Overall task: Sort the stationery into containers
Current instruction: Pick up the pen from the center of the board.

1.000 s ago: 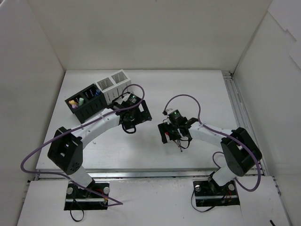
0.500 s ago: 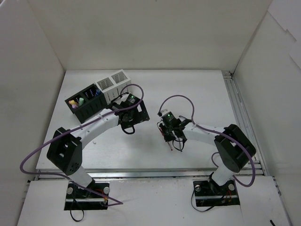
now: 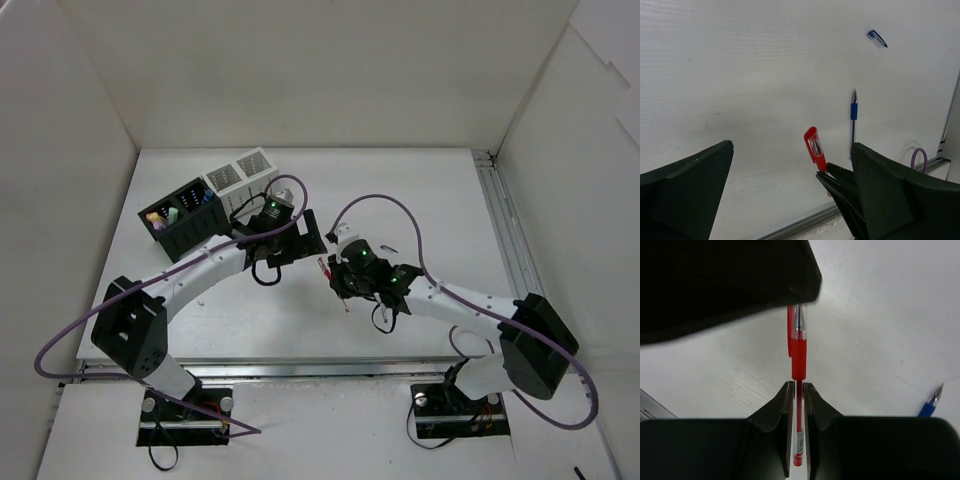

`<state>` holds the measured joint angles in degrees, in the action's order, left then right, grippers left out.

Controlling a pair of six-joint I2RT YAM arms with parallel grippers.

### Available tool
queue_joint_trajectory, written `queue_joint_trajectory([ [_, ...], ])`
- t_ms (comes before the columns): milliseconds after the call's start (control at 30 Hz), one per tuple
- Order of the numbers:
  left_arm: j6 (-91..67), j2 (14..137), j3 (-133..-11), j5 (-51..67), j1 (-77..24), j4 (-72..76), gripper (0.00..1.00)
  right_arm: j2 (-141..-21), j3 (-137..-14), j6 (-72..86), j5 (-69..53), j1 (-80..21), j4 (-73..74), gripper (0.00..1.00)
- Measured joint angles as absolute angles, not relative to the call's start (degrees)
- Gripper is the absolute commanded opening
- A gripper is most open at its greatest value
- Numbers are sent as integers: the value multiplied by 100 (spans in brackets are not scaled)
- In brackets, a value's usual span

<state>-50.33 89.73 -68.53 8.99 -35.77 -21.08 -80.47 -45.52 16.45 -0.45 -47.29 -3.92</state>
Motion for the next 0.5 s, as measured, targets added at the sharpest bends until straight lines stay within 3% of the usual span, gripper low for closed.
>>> queue_joint_trajectory([
  [167, -5041, 8879, -6847, 897, -3601, -1944, 92, -7636, -4543, 1717, -60, -4797, -1214, 0],
  [267, -5068, 8875, -6823, 895, -3603, -1841, 81, -7636, -4534, 1811, -45, -4884, -1590, 0],
  [367, -5105, 8875, -6753, 899, -3603, -1769, 59, -7636, -4449, 1905, -27, -4952, -2021, 0],
  [400, -5120, 8875, -6735, 897, -3603, -1763, 41, -7636, -4414, 1938, -21, -4976, -2123, 0],
  [467, -5116, 8875, -6720, 906, -3603, -1756, 22, -7638, -4372, 1973, 36, -5022, -2252, 3],
  [500, -5118, 8875, -6718, 934, -3603, -1721, 4, -7640, -4366, 1994, 69, -5041, -2274, 6],
])
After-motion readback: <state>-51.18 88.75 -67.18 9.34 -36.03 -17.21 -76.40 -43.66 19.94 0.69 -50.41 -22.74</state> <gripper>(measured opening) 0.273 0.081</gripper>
